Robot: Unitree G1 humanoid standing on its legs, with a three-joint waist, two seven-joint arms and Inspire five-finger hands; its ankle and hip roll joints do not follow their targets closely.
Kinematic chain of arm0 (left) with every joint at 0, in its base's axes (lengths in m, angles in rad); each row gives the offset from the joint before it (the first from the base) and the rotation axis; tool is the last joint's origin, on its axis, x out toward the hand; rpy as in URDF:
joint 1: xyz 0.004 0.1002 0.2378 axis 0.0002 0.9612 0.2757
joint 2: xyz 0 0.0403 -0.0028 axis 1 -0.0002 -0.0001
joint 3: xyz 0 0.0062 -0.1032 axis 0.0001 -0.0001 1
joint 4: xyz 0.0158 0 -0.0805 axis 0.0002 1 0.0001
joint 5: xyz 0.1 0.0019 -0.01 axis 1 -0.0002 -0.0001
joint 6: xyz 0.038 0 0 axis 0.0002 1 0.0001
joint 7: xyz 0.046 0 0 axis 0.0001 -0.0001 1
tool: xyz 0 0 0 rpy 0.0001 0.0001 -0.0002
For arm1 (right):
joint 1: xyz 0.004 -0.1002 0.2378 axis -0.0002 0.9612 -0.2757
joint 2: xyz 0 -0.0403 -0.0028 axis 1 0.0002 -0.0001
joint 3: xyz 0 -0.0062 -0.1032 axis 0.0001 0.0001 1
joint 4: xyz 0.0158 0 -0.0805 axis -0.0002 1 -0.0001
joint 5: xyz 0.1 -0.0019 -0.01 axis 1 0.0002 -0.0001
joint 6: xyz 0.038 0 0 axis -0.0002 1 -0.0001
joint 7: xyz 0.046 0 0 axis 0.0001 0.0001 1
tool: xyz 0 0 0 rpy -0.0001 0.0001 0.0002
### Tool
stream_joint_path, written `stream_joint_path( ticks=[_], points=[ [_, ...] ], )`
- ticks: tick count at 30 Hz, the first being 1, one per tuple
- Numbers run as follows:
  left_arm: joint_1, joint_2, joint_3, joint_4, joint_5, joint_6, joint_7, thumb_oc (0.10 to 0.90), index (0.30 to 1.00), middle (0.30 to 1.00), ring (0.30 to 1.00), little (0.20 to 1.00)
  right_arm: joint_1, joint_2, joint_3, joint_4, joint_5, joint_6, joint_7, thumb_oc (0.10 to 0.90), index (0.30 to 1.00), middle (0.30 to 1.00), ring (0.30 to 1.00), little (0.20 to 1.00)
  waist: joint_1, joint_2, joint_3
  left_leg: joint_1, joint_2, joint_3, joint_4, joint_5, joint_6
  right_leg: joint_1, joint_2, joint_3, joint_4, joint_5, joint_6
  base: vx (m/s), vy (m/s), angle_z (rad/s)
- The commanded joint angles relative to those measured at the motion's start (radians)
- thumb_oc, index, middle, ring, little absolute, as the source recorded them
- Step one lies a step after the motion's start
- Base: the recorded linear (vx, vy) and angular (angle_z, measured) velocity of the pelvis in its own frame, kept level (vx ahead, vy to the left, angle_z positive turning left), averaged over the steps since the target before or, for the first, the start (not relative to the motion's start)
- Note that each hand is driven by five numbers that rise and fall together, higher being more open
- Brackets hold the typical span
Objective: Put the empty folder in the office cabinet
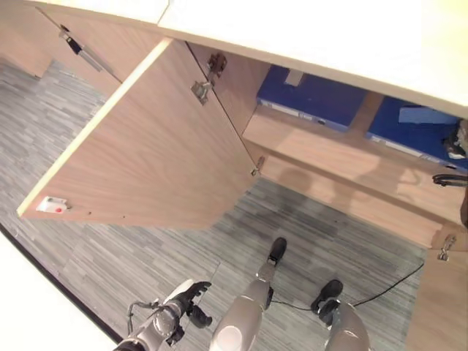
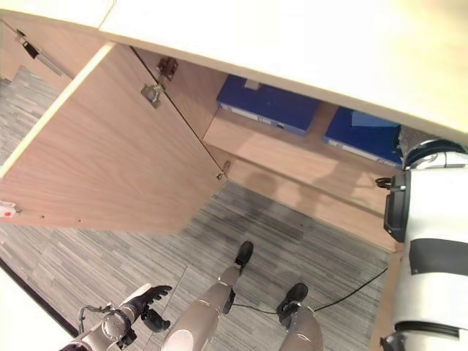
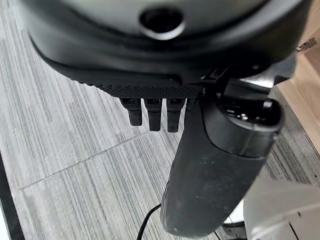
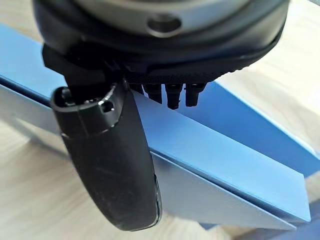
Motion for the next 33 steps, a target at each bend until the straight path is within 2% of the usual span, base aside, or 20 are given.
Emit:
stream_joint_path(
  ticks=[1,16,21,23,26,27,33],
  points=[
    [-0.023,0.065,-0.013,0.058,0.008,0.003,0.003,0.800,0.900,0.900,0.900,0.900,-0.069,-0.079,0.067,-0.164,-0.070,-0.046,0.071,0.800,0.900,0.900,0.900,0.900,0.049,-0.085,-0.010,0.106,0.042,0.011,-0.049,-0.137,-0.060,0.212,0.011,0.042,-0.223,0.038,0.087,0.00,0.039,-0.01],
    [-0.015,0.050,0.002,0.039,-0.027,0.012,0.000,0.800,0.900,0.900,0.900,0.900,0.001,-0.027,-0.005,-0.172,-0.064,-0.062,0.063,0.800,0.900,0.900,0.900,0.900,0.041,-0.101,-0.021,0.132,0.051,0.016,-0.062,-0.138,-0.060,0.239,0.018,0.048,-0.257,0.058,0.096,0.00,0.000,0.00],
    [-0.009,0.050,0.010,0.037,-0.026,0.014,0.004,0.800,0.900,0.900,0.900,0.900,0.024,-0.005,-0.029,-0.194,-0.033,-0.088,0.062,0.800,0.900,0.900,0.900,0.900,0.035,-0.103,-0.022,0.136,0.055,0.019,-0.062,-0.140,-0.057,0.240,0.019,0.055,-0.258,0.061,0.095,0.00,0.005,-0.01],
    [-0.020,0.038,0.015,0.044,-0.037,0.019,0.006,0.800,0.900,0.900,0.900,0.900,0.043,0.035,-0.057,-0.236,0.023,-0.134,0.058,0.800,0.900,0.900,0.900,0.900,0.028,-0.106,-0.022,0.139,0.056,0.023,-0.062,-0.141,-0.057,0.240,0.021,0.060,-0.261,0.064,0.095,0.00,0.009,-0.03],
    [-0.021,0.037,0.017,0.049,-0.039,0.018,0.008,0.800,0.900,0.900,0.900,0.900,0.053,0.049,-0.070,-0.255,0.042,-0.152,0.053,0.800,0.900,0.900,0.900,0.900,0.024,-0.109,-0.023,0.141,0.056,0.024,-0.062,-0.142,-0.058,0.242,0.022,0.063,-0.263,0.065,0.096,-0.01,0.011,-0.12],
    [-0.025,0.032,0.019,0.056,-0.036,0.021,0.012,0.800,0.900,0.900,0.900,0.900,0.059,0.091,-0.081,-0.295,0.066,-0.190,0.048,0.800,0.900,0.900,0.900,0.900,0.019,-0.113,-0.025,0.144,0.059,0.027,-0.061,-0.144,-0.058,0.244,0.022,0.067,-0.266,0.068,0.096,-0.01,0.018,-0.05],
    [-0.037,-0.001,0.056,0.091,-0.070,0.046,0.031,0.800,0.900,0.900,0.900,0.900,0.144,0.259,-0.127,-0.502,0.082,-0.312,0.013,0.800,0.900,0.900,0.900,0.900,-0.008,-0.135,-0.037,0.167,0.070,0.034,-0.060,-0.152,-0.059,0.260,0.023,0.076,-0.274,0.079,0.096,0.00,0.017,-0.05]
  ],
)
